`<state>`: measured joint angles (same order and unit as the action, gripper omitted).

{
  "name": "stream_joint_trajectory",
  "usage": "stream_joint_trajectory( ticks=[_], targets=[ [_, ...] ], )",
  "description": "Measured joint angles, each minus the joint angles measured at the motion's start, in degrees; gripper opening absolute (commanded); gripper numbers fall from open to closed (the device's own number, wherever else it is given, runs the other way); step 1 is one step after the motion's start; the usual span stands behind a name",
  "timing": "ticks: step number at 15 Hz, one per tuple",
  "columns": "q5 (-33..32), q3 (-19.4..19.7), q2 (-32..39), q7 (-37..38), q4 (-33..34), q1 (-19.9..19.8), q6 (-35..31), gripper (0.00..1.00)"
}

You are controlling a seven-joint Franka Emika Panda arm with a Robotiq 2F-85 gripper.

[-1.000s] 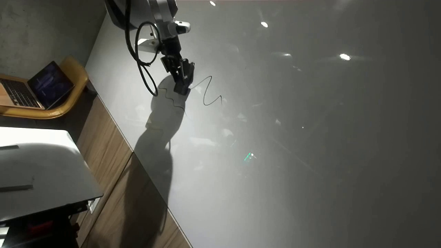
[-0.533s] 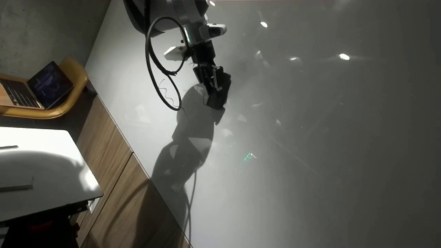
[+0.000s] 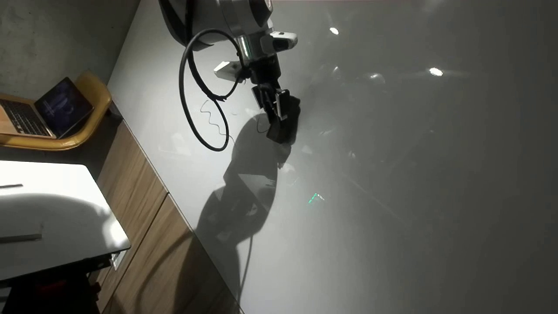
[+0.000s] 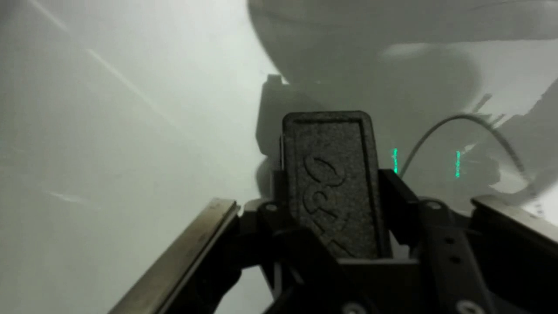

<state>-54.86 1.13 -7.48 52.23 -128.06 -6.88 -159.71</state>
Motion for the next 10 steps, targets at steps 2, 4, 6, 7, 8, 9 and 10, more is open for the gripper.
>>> stream_joint_trajectory(
  ticks=[2, 4, 6, 7, 8, 9, 10],
  targets=[
    [1.1, -0.1, 0.1, -0.4, -0.9, 0.8, -0.9, 0.29],
    [1.2, -0.1, 0.4, -1.0, -1.0, 1.3, -1.2, 0.29],
    [1.2, -0.1, 0.9, -2.1, -0.5, 1.4, -1.2, 0.29],
    [1.2, -0.1, 1.1, -2.8, -0.3, 1.4, -1.2, 0.29],
    [1.3, 0.0, 1.2, -3.6, -0.2, 1.4, -1.2, 0.29],
    [1.4, 0.0, 1.2, -4.4, -0.1, 1.4, -1.2, 0.29],
    [1.6, 0.0, 1.3, -5.3, 0.0, 1.4, -1.2, 0.29]
  ],
)
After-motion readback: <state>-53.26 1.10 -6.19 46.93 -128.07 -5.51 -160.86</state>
